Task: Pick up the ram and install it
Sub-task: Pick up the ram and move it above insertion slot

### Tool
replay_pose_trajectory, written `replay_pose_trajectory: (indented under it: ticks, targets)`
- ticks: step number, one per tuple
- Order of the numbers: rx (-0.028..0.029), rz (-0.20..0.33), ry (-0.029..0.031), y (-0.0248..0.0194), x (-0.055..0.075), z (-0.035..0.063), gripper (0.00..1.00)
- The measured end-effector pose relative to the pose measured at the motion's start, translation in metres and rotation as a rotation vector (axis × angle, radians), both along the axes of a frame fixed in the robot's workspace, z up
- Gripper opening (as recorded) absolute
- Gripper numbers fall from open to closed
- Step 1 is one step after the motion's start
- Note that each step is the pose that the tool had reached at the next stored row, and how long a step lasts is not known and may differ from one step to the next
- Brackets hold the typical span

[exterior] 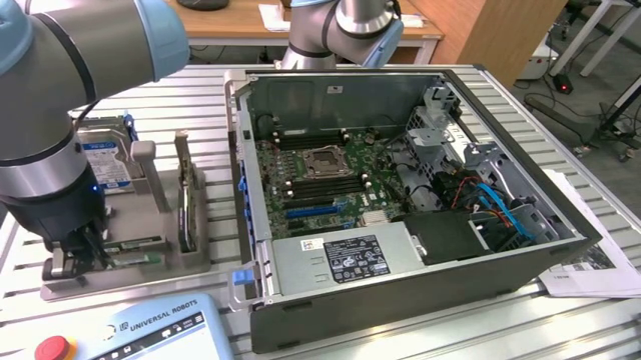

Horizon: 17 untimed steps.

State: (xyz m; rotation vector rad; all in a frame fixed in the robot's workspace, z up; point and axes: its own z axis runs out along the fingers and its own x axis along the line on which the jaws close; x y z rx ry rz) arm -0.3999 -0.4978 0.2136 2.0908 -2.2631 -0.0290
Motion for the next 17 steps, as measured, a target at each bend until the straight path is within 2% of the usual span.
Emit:
replay_pose_trajectory:
  ticks: [17]
  targets:
    - [0.0, 0.0, 0.0, 0.0, 0.0, 0.0197, 0.13]
